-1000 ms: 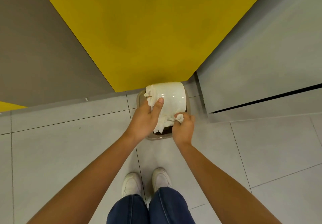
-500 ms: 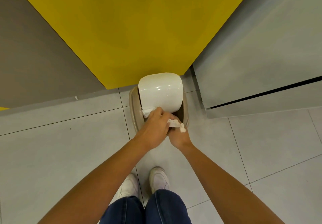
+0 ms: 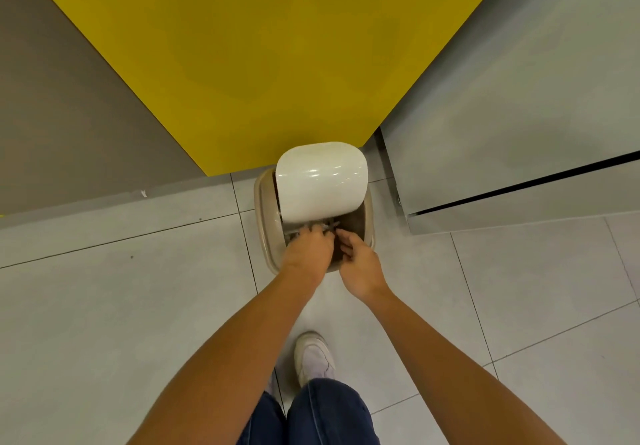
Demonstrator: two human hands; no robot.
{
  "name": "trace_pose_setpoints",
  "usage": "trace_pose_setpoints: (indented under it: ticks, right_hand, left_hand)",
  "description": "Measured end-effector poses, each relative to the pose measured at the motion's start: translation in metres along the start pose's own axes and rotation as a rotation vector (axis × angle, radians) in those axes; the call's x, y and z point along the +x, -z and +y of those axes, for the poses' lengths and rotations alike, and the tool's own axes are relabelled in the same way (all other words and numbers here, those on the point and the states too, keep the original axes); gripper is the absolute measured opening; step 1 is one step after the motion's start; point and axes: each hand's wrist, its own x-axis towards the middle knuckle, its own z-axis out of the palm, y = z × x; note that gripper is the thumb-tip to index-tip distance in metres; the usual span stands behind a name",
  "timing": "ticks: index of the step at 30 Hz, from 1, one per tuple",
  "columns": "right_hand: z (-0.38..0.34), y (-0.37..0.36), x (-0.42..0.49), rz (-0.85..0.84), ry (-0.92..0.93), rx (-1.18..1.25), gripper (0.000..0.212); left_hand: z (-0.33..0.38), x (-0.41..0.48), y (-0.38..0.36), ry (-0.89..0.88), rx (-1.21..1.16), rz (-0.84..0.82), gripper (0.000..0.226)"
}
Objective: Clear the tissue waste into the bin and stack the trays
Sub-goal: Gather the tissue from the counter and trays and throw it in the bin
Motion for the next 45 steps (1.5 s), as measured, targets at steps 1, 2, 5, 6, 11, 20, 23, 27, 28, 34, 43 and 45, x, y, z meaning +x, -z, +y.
trace_pose_setpoints:
  ticks: [1, 2, 5, 6, 11, 20, 23, 27, 28, 34, 43, 45]
  right_hand:
    - [-0.002, 0.0, -0.002, 0.002, 0.002, -0.005, 0.051]
    - [-0.004, 0.001, -0.004, 0.003, 0.005, -0.012, 0.05]
    - [-0.014, 0.004, -0.016, -0.006, 0.0, -0.04, 0.052]
    - [-0.019, 0.006, -0.021, -0.01, -0.01, -0.045, 0.053]
    - [-0.061, 0.015, -0.055, -0.026, -0.009, -0.084, 0.054]
    - [-0.191, 0.052, -0.159, 0.044, 0.169, -0.181, 0.05]
    - [-0.237, 0.063, -0.195, 0.065, 0.253, -0.218, 0.047]
    - [-0.292, 0.073, -0.239, 0.073, 0.372, -0.253, 0.046]
    - [-0.304, 0.075, -0.249, 0.081, 0.397, -0.256, 0.045]
    - [-0.379, 0.083, -0.299, 0.186, 0.58, -0.227, 0.038]
    - [-0.483, 0.08, -0.336, 0.26, 0.798, -0.161, 0.033]
    - [-0.502, 0.078, -0.338, 0.256, 0.834, -0.152, 0.034]
  left_hand:
    - [0.0, -0.002, 0.002, -0.002, -0.027, 0.019, 0.053]
    - [-0.001, -0.005, 0.004, -0.006, -0.056, 0.039, 0.05]
    - [-0.007, -0.021, 0.02, -0.018, -0.153, 0.09, 0.047]
    - [-0.01, -0.027, 0.026, -0.02, -0.175, 0.104, 0.048]
    - [-0.022, -0.073, 0.067, 0.016, -0.265, 0.173, 0.05]
    - [-0.035, -0.2, 0.181, 0.09, -0.397, 0.338, 0.038]
    - [-0.037, -0.246, 0.22, 0.088, -0.435, 0.425, 0.036]
    - [-0.046, -0.3, 0.267, 0.081, -0.418, 0.537, 0.033]
    - [-0.048, -0.312, 0.279, 0.084, -0.423, 0.574, 0.033]
    - [-0.067, -0.378, 0.341, 0.078, -0.399, 0.743, 0.034]
    - [-0.104, -0.437, 0.417, 0.086, -0.393, 0.959, 0.033]
    - [-0.112, -0.441, 0.434, 0.104, -0.382, 0.988, 0.034]
